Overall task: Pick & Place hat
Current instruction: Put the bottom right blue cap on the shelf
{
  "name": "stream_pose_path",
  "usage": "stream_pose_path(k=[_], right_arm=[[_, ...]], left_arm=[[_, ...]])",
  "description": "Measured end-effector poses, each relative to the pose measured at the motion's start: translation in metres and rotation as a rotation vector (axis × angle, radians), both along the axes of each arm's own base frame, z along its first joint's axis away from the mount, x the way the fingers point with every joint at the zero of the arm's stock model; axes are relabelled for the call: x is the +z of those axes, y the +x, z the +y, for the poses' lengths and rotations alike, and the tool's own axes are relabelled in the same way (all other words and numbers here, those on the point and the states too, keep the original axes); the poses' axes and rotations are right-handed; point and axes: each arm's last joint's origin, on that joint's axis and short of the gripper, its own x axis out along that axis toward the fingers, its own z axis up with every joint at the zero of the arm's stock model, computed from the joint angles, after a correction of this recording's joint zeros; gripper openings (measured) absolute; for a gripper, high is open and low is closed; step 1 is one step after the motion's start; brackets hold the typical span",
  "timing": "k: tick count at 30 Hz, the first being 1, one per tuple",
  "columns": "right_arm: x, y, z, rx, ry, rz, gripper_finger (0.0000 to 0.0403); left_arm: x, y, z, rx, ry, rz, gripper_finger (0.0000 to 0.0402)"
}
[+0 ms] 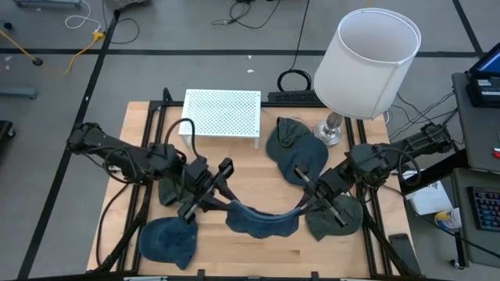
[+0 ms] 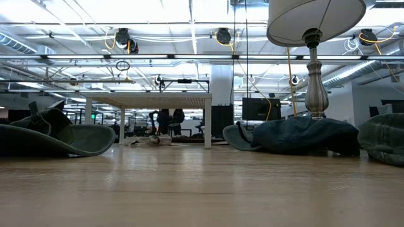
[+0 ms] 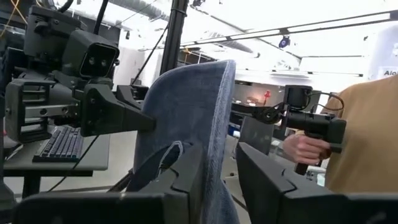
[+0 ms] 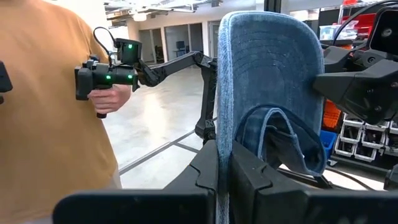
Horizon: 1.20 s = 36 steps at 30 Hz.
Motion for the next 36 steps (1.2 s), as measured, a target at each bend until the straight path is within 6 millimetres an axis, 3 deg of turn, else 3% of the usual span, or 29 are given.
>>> stream_pose_path(k=[3,9,14,21,24,31,36], right_arm=[[0.000,0.000,0.000,0.000,0.000,0.000,0.0009],[0.000,0.000,0.000,-0.005,-0.001,-0.001,0.0010],[-0.002,0.003,-0.002,-0.118,0.032,0.031,0.0034],[-0.002,0.004,-0.002,-0.180,0.125,0.089,0.0108],[-0.002,0.002,0.003,-0.217,0.142,0.101,0.0123],[-0.002,-0.007,0.015,-0.407,0.094,0.060,0.0116],[-0.002,-0.012,0.024,-0.425,0.061,0.044,0.0115]], left_arm=[[0.000,0.000,0.000,0.001,0.002,-0.001,0.0081],[0.000,0.001,0.002,-0.012,-0.001,-0.002,0.0013],[0.002,0.001,0.005,-0.031,-0.051,0.023,0.0013],[0.010,-0.001,0.008,-0.028,-0.117,-0.047,0.0009],[0.018,-0.008,0.011,-0.016,-0.108,-0.111,0.0009],[0.035,-0.032,0.019,0.064,-0.064,-0.184,0.0009],[0.049,-0.056,0.023,0.173,-0.007,-0.238,0.0009]])
